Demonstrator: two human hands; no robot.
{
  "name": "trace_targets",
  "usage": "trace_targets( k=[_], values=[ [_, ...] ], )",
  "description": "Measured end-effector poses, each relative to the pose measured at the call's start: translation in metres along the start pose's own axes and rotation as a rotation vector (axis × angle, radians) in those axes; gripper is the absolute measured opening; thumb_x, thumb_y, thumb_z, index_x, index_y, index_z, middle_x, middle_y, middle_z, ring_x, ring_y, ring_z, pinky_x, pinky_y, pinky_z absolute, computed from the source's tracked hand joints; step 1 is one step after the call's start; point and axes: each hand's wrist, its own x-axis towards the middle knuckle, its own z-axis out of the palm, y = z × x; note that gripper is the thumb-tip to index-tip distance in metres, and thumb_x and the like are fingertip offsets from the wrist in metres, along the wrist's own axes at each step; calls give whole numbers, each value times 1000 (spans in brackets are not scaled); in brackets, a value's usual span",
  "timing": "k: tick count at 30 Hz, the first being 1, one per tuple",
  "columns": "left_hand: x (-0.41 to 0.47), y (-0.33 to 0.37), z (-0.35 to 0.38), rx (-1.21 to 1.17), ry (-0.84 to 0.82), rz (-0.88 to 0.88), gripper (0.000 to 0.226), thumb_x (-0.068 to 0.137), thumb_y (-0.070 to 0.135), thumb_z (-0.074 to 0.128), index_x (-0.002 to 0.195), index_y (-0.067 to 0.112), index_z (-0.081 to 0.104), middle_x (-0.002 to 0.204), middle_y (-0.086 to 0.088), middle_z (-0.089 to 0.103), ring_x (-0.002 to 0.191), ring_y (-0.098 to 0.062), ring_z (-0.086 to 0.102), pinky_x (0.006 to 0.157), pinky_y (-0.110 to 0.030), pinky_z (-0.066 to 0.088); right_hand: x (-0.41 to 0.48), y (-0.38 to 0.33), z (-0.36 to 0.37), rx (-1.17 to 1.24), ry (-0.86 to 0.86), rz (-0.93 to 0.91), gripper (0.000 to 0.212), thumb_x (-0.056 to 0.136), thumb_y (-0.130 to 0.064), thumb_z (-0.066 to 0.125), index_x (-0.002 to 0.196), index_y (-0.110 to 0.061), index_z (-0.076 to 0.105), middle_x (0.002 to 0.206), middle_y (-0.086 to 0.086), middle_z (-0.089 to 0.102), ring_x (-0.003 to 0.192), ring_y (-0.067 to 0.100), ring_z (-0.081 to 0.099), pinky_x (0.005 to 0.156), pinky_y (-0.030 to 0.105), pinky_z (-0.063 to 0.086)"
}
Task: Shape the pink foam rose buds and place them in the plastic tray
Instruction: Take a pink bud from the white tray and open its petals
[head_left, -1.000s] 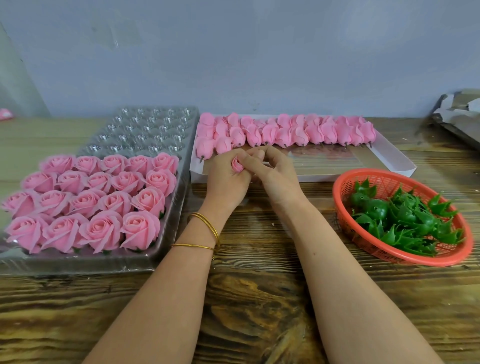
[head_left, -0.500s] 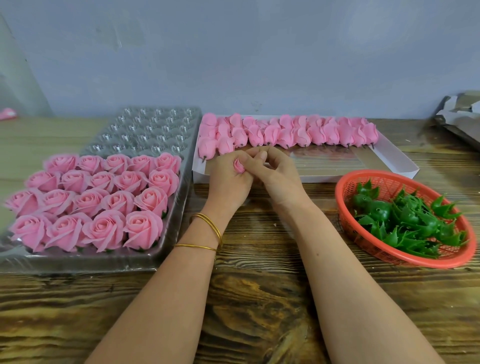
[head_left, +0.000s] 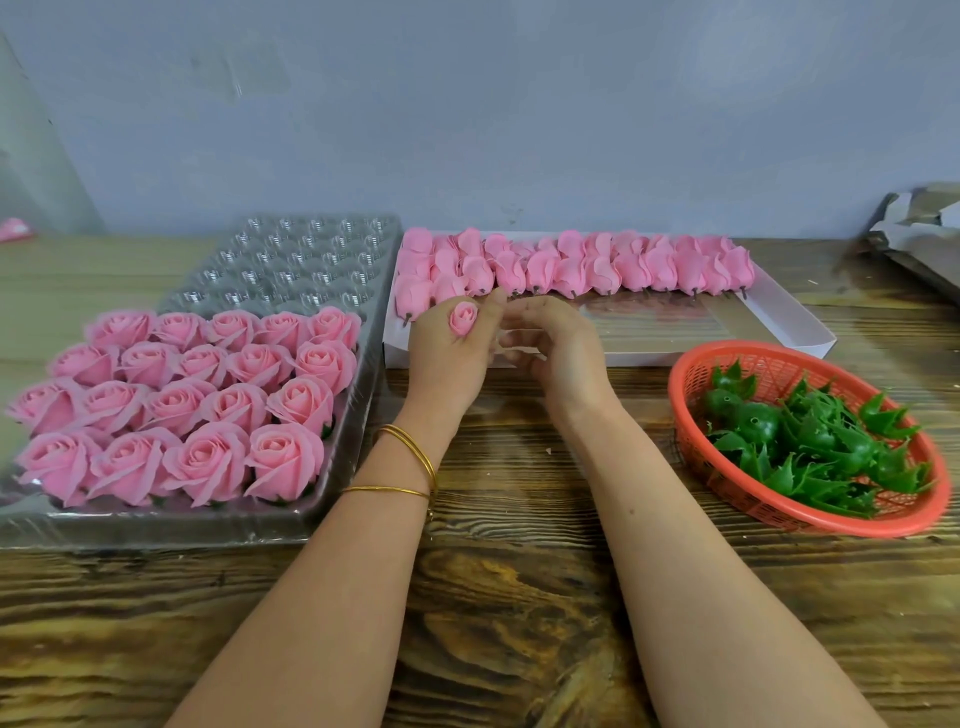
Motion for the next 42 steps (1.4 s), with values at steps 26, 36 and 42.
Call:
trace_targets(
  k=[26, 36, 42],
  values=[
    [0, 2, 3, -375, -58, -193, 17, 84, 21, 73, 67, 20, 72, 68, 2, 69, 71, -11, 68, 60, -24, 54, -5, 9, 0, -267, -290, -187, 35, 82, 15, 63, 116, 8, 60, 94, 21, 64, 84, 16, 59, 80, 26, 49],
    [0, 4, 3, -337, -55, -211, 40, 88, 24, 68, 49, 24, 61, 60, -1, 56, 70, -20, 58, 67, -32, 53, -7, 6, 0, -184, -290, -101, 37, 78, 19, 62, 108, -4, 65, 87, 12, 61, 84, 24, 56, 87, 36, 47],
    [0, 7, 5, -355, -56, -249, 43, 91, 29, 65, 49, 24, 59, 66, -11, 54, 76, -28, 53, 77, -44, 47, -5, 9, 2, -261, -212, -134, 31, 75, 17, 69, 102, 7, 57, 88, 12, 57, 79, 22, 54, 75, 30, 48]
  ],
)
